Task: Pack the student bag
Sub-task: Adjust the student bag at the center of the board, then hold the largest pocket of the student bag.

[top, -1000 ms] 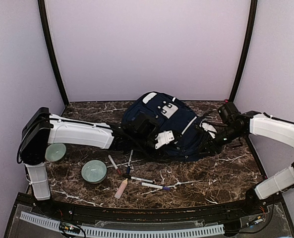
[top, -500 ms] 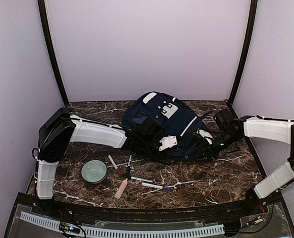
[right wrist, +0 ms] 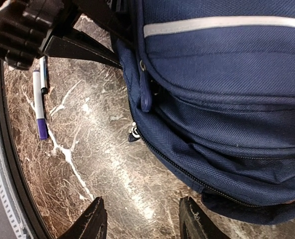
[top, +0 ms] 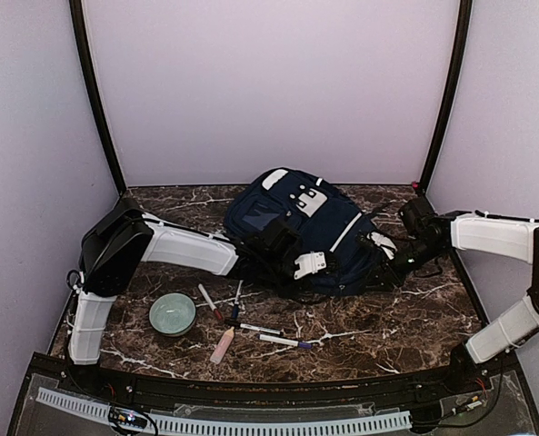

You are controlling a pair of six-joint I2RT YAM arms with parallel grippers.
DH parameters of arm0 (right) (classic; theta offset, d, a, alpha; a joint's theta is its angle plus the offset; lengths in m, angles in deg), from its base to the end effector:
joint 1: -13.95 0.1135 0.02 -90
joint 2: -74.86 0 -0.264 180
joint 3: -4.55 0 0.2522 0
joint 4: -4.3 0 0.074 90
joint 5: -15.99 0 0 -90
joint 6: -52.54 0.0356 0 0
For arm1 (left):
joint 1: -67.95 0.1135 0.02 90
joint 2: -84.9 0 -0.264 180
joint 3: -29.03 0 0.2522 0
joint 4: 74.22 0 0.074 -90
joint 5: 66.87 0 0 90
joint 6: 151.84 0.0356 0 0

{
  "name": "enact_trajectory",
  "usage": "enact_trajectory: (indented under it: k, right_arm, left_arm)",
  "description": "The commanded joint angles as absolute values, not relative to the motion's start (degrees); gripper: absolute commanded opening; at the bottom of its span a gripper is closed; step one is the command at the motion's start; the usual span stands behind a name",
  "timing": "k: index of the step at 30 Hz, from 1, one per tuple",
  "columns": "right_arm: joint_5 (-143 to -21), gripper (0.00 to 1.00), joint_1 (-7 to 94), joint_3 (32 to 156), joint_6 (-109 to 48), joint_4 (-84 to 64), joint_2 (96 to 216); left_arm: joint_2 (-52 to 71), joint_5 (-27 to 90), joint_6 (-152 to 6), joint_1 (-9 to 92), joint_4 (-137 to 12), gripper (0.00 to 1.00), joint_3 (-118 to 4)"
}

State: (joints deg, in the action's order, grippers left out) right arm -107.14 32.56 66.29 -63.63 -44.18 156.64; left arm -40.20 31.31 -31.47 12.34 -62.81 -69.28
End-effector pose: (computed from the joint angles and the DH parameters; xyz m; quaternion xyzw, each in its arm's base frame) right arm 0.2375 0.1005 0.1918 -0.4078 0.8505 0.2677 0.1967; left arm 0.2685 -0.4013 0.1483 0.6346 0.6351 -0.1578 0.4111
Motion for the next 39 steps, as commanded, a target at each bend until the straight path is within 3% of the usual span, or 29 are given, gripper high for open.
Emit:
enact_trajectory:
  k: [1,11,21,28,35,39]
  right_arm:
    - [-104.4,0.5,32.1,67.8,-62.9,-44.0,153.3]
    - [-96.3,0.5,32.1,66.9,-61.7,-44.4,152.2]
    - [-85.6,0.55,32.1,66.0,-58.0,-39.7,152.7]
    - [-86.4,0.56,32.1,66.6,-55.5,-35.7,155.5]
    - [-83.9,0.54,32.1,66.6,-52.5,-32.0,157.3]
    - [-81.9,0.46,32.1,65.7,-50.7,-28.3,157.0]
  left_arm:
    - [-41.1,33.6,-33.6,12.1,-66.6,0.17,-73.3]
    - [-47.3,37.8,-45.7,12.0,-68.6,0.0,-83.8]
    - [-50.9,39.3,-60.4,11.6,-76.1,0.0,-88.6]
    - [-52.7,40.5,-65.0,11.0,-77.8,0.0,-91.2]
    - [-53.1,41.1,-67.9,10.6,-79.9,0.0,-91.7]
    - [-53.1,41.7,-68.5,10.2,-80.4,0.0,-91.9]
